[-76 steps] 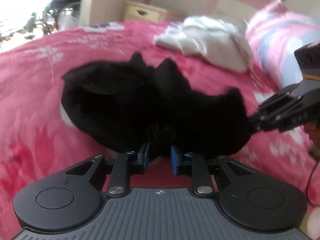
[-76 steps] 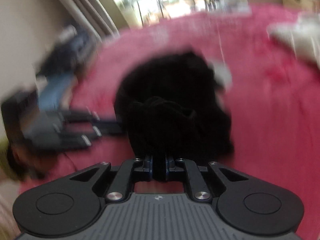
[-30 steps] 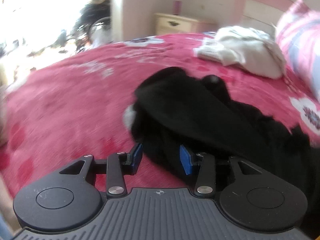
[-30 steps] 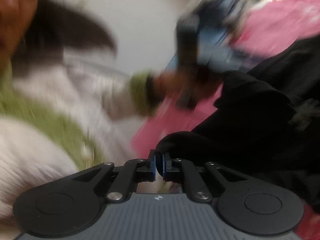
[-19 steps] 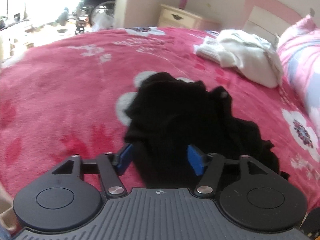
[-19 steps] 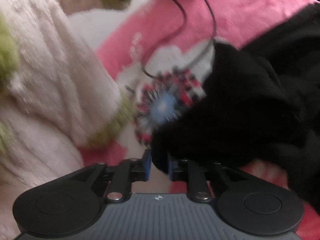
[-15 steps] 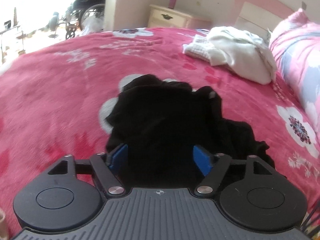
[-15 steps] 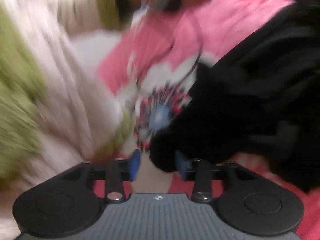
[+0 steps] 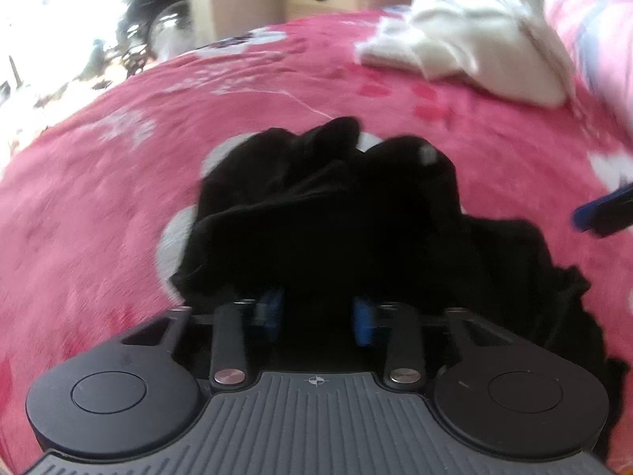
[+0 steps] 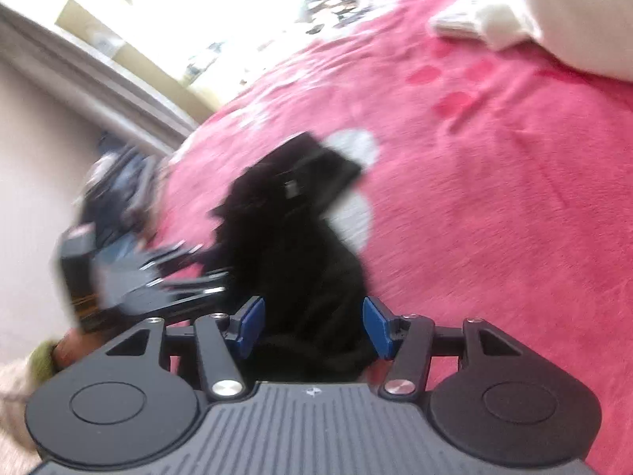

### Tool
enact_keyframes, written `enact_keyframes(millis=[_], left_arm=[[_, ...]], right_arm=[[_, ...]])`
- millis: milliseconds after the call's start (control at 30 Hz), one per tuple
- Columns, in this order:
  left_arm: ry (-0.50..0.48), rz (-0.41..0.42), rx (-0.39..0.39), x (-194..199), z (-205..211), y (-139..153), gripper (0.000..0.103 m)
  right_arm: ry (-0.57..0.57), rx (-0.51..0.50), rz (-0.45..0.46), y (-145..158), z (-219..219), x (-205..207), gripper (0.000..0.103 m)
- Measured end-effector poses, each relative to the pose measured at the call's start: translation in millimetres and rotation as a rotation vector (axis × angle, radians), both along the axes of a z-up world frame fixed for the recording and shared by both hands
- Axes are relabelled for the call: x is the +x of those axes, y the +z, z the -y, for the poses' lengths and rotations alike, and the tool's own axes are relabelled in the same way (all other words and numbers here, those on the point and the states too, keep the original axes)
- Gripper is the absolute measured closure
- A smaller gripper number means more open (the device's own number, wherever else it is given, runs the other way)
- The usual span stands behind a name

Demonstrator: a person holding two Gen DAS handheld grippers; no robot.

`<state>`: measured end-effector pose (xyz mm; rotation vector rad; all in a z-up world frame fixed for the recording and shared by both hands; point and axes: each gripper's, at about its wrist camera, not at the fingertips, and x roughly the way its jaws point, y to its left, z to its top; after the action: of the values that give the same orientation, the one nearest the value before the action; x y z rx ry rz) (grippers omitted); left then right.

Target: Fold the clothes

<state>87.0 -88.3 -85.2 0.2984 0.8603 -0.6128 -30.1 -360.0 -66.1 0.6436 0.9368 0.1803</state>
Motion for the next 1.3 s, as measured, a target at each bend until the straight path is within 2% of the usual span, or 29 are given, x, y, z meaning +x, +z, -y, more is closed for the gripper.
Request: enact_keyframes(millis=[67,167,233,367,567,633,733,800,900,933,1000,1067,1167,1300], left_arm=[[0.022,0.020,-0.014,-7,-13,8,0.085],[0.071,0.066,0.004,-20,-35,20,0.087],[0.129,0.061,0.024,-28,-54,24,0.088],[0.221,0.007,0.079,-43,-92,27,0.090],[0.329,-0.152,0.172,-64,-139,4,0.089],[0.342,-0.167,0.151,-71,-152,5,0.088],[0.350,-0.120,0.078,-75,-163,22,0.075],[0.331,-0.054,0.021,-72,-161,38,0.067],[0.235,0.028,-0.027,-56,-145,56,0.060],[0.197,0.042,-0.041,-52,-136,59,0.059],[0.069,0.053,-0.062,-44,-112,60,0.051],[-0.055,0.068,-0.043,-39,-79,55,0.049],[-0.189,0.073,-0.003,-33,-37,40,0.049],[-0.235,0.087,0.046,-23,1,16,0.050]], right_arm=[[-0.010,-0.012,-0.007,-10,1,11,0.047],[0.006,-0.055,-0.012,-21,-3,30,0.047],[0.017,-0.097,-0.004,-23,-3,37,0.047],[0.044,-0.149,0.003,-20,-6,45,0.047],[0.068,-0.193,0.004,-24,-15,53,0.047],[0.082,-0.216,0.006,-24,-17,54,0.047],[0.069,-0.238,0.000,-24,-16,57,0.047],[0.048,-0.233,-0.014,-26,-12,60,0.047],[0.052,-0.233,-0.008,-27,-12,65,0.047],[0.061,-0.241,-0.003,-27,-13,68,0.047],[0.078,-0.251,0.010,-28,-18,75,0.047],[0.097,-0.254,0.020,-28,-23,82,0.047],[0.125,-0.259,0.038,-28,-28,94,0.047],[0.182,-0.275,0.028,-33,-35,110,0.047]])
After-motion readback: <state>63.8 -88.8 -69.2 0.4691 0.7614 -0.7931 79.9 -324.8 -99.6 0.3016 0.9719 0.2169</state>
